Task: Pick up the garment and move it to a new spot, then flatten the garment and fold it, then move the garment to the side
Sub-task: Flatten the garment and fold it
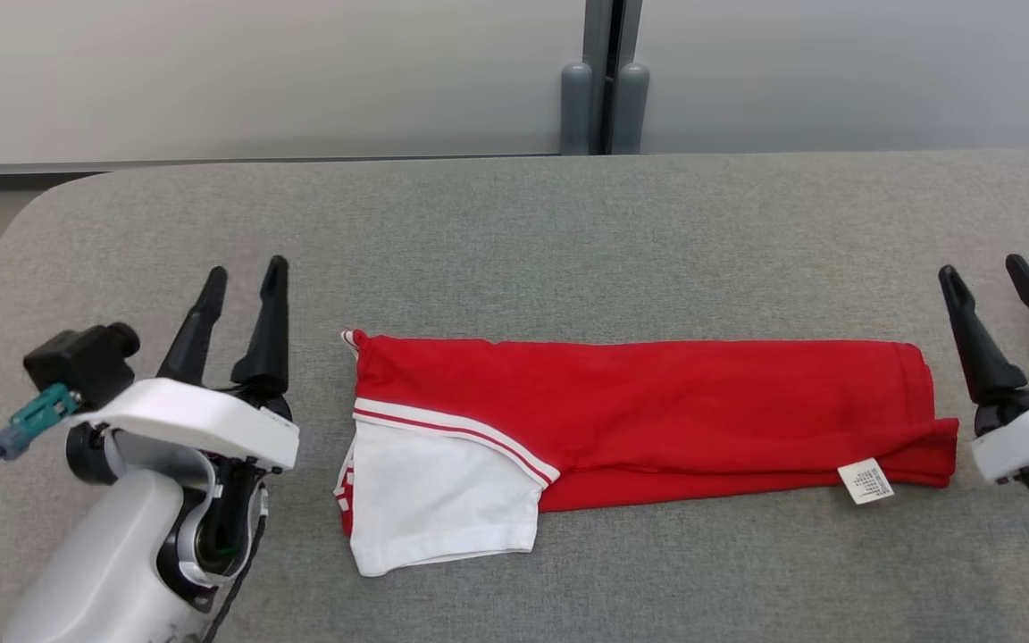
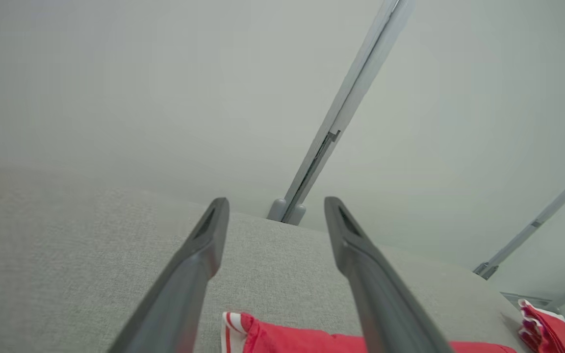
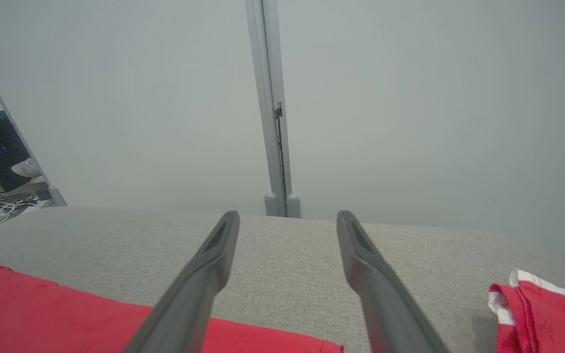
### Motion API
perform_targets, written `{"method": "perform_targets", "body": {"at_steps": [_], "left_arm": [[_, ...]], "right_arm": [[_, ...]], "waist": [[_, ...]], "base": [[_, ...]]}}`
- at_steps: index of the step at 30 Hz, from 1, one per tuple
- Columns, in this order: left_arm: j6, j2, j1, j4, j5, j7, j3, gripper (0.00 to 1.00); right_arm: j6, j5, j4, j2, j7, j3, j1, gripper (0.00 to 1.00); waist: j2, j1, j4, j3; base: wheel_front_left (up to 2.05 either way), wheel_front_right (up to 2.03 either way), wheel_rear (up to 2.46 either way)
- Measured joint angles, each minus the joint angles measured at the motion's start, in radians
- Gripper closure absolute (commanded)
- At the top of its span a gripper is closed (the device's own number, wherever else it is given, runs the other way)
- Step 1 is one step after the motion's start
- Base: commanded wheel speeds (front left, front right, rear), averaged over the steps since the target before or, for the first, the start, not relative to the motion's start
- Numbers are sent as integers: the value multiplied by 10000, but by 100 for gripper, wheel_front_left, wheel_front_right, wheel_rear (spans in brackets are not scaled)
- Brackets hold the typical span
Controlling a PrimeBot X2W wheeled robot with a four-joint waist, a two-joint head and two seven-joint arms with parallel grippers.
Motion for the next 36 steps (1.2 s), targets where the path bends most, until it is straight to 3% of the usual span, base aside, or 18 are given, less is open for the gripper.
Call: {"method": "perform_targets", "body": {"at_steps": [6, 8, 13, 17, 23, 25, 36], "left_arm": [[-215, -1312, 1228, -190, 2637, -38, 2309, 0], [-313, -1542, 1490, -201, 3202, -38, 2541, 0], [-677, -2522, 2473, -192, 5812, -38, 3340, 0], [-918, -3089, 2943, -180, 6907, -38, 4002, 0], [-1490, -3425, 3089, 46, 7336, -40, 4560, 0], [-1699, -3448, 3031, 173, 7451, -38, 4656, 0], [-1741, -3463, 2749, 288, 7001, -40, 4199, 0]], "right_arm": [[2, -1659, -901, 1323, -4, -1812, 1389, 0], [0, -1916, -980, 1496, -4, -2027, 1597, 0], [2, -2754, -1200, 2307, -2, -2535, 2286, 0], [0, -3172, -1187, 2708, -4, -2790, 2502, 0], [2, -3423, -805, 3003, -4, -3139, 2521, 0], [0, -3503, -184, 3166, -4, -3488, 2353, 0], [0, -3965, 2819, 3783, 416, -4974, 1043, 0]], "waist": [[0, 0, 125, -46], [0, 0, 142, -59], [0, 0, 179, -55], [0, 0, 189, 3], [0, 0, 205, 120], [0, 0, 236, 196], [0, 0, 431, 567]], "base": [[0, 0, 0], [0, 0, 0], [0, 0, 0], [0, 0, 0], [0, 0, 0], [0, 0, 0], [0, 0, 0]]}}
